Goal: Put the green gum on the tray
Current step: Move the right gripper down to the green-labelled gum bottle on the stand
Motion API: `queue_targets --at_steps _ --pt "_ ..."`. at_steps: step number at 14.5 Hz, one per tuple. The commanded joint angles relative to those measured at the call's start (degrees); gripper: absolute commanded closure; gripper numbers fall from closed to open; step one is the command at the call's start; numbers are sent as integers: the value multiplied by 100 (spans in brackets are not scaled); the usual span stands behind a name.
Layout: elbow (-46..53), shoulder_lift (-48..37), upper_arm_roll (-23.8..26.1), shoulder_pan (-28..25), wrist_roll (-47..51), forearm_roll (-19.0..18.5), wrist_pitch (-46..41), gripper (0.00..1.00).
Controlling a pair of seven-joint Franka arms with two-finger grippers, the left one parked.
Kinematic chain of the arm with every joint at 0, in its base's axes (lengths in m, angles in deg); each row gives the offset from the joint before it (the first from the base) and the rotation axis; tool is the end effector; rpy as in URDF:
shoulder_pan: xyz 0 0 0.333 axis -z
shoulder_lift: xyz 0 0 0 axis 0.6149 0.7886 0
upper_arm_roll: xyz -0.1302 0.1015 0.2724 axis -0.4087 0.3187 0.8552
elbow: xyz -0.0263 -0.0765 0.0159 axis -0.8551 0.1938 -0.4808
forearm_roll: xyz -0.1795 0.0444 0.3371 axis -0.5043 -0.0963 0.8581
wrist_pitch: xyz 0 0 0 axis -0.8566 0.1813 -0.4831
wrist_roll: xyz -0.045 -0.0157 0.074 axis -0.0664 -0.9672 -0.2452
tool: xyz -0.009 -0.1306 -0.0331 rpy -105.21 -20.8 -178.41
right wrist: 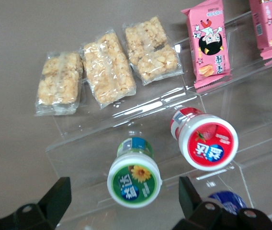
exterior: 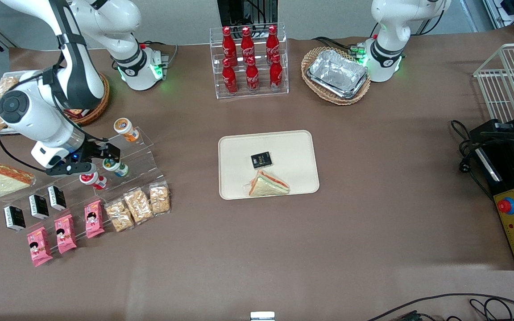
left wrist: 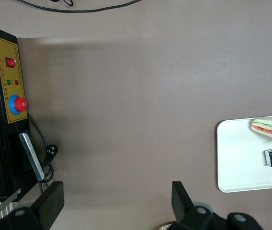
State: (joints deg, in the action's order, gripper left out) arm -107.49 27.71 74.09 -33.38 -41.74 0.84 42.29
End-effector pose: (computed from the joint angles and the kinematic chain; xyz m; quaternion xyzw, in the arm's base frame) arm 0.4931 0.0137 0.3494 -0.9994 -0.0310 0.0096 0.0077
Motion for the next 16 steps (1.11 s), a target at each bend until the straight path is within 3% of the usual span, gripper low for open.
queue_targets --at_steps 1,16 --pt "-221 140 -19 -26 -111 89 426 0" --pt "-494 403 -28 -61 -111 36 945 0"
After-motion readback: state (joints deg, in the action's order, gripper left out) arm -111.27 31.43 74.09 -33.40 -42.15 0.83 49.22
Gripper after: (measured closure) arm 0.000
